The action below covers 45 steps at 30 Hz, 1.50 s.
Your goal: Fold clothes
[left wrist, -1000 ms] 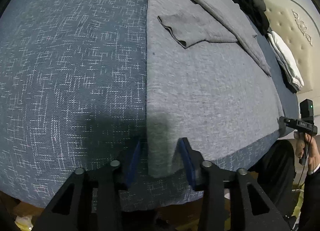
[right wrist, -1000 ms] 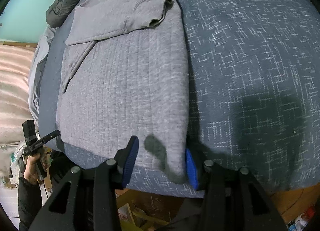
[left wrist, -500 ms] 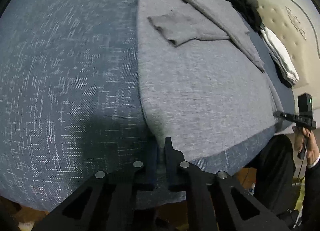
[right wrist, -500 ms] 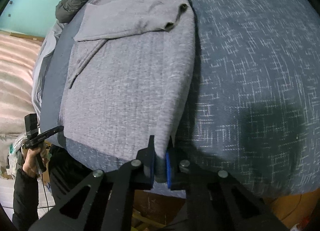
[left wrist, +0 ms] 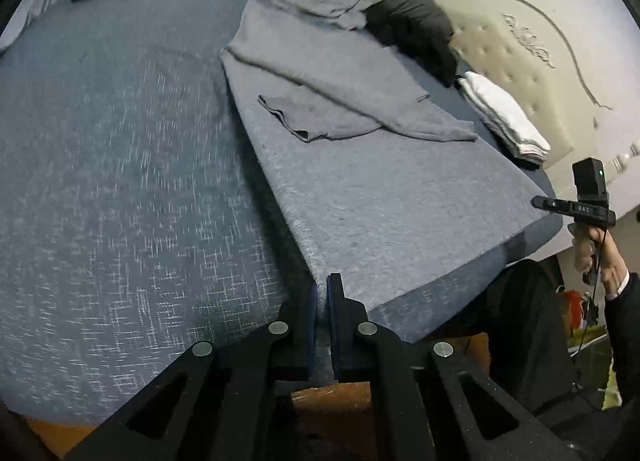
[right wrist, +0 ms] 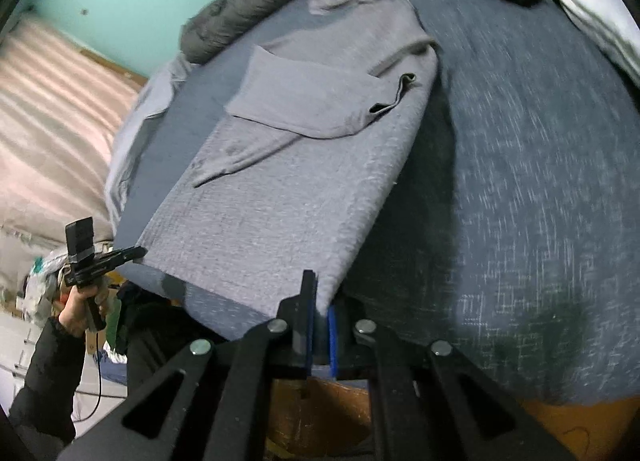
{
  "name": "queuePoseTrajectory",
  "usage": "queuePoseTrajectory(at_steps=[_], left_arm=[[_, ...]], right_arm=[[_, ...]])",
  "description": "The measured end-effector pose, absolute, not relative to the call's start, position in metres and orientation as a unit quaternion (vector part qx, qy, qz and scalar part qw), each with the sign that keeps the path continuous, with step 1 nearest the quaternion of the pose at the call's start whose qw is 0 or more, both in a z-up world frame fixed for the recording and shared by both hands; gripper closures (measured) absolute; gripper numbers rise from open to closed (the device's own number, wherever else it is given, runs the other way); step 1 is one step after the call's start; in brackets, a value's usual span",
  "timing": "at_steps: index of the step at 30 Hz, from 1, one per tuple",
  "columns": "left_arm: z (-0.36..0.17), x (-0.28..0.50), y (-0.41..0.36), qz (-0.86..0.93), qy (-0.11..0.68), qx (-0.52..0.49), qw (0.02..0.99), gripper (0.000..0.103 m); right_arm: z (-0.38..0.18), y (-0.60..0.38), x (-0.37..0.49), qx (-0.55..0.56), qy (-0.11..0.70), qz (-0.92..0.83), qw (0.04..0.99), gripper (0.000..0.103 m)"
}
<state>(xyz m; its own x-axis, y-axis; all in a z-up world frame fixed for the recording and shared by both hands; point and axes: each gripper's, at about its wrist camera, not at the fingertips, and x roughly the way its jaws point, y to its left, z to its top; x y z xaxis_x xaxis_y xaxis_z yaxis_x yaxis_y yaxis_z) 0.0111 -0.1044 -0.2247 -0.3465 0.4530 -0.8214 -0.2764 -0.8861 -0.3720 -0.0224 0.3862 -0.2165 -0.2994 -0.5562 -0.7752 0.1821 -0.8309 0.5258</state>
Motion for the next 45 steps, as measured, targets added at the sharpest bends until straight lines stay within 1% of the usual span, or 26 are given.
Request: queuePoseTrajectory(at_steps=[9,23,28,38,45], left_arm=[[-0.193,0.040,-0.130,0.836,-0.090,-0.490,0.230,0.098],[-0.138,0.098,-0.123,0.861,-0.083,-0.429,0.261,0.098],[-0.133,0.097,-0.124,0.862,-0.081,-0.426,0.262,0.098],[-0.135,0.050,-0.124,0.862,-0.095,-0.429,0.252,0.098],[-0.130,-0.024,-0.129,0.868,-0.102,-0.429,0.228,0.098]], right_arm=[[-0.184,0.390,-0.004,0.505,-0.163,-0.806,0.263,0.099],[-0.123,0.397,0.032,0.438,-0.141,-0.828,0.320,0.099],[-0.112,0.395,0.045,0.432,-0.118,-0.828,0.337,0.099],[-0.126,0.397,0.014,0.449,-0.121,-0.825,0.322,0.099],[-0.121,0.402,-0.045,0.450,-0.141,-0.829,0.300,0.099]])
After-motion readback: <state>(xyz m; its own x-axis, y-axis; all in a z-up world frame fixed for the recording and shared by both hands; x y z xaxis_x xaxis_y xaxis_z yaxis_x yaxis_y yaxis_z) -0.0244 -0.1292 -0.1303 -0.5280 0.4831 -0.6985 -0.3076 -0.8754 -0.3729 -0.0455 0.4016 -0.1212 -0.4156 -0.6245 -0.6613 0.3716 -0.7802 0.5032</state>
